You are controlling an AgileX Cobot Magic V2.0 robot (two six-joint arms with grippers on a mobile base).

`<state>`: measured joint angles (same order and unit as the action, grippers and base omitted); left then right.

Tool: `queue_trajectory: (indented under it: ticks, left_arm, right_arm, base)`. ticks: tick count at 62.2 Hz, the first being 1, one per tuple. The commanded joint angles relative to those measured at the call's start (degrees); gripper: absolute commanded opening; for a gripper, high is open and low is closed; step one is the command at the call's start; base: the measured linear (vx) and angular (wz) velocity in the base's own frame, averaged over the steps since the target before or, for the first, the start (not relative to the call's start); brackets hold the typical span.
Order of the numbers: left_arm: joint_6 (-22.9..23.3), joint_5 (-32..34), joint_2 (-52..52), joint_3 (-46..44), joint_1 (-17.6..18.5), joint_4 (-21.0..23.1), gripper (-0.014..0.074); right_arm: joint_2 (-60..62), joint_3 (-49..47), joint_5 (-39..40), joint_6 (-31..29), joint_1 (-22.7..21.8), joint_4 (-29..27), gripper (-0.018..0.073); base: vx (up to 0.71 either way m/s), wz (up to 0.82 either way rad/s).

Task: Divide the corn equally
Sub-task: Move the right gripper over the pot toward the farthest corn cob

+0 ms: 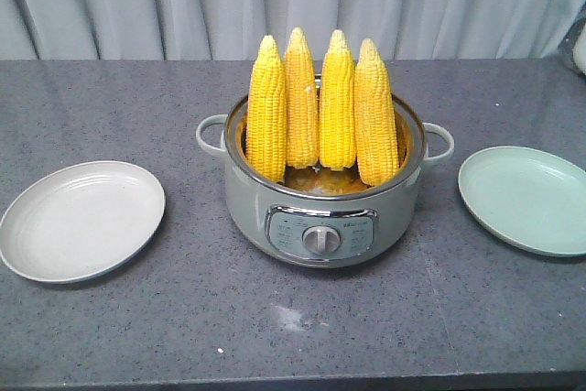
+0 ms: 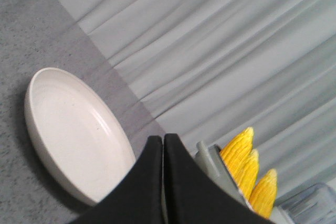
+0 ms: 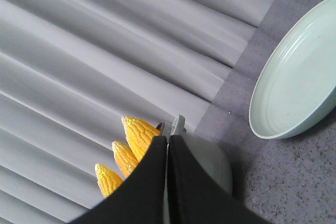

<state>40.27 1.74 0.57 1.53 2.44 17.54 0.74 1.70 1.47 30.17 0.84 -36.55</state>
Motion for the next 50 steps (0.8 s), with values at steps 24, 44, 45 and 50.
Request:
queue_trajectory:
  ticks: [24, 44, 45, 50]
  left_arm:
    - [0.1, 10.4, 0.9, -11.4, 0.3, -5.6, -0.0007]
    - [-0.2, -2.6, -6.0, -25.1, 0.7, -17.1, -0.0004]
    - [-0.5, -3.3, -6.9, -25.8, 0.8, -17.1, -0.0003]
    - [-1.2, -5.9, -10.6, -29.1, 2.1, -17.1, 0.0001]
  right_arm:
    - [-7.5, -24.2, -18.8, -19.7, -0.3, 14.4, -0.0001]
    - [-22.8, -41.3, -28.2, -51.1, -0.3, 7.0, 0.0035]
    - [-23.3, -41.7, -28.2, -52.3, -0.3, 6.5, 0.004]
    - [-26.1, -43.7, -28.2, -59.3, -0.3, 3.1, 0.0091]
  base:
    - [0.0, 0.0]
    - [0.0, 0.0]
    - [0.0, 0.0]
    - [0.0, 0.0]
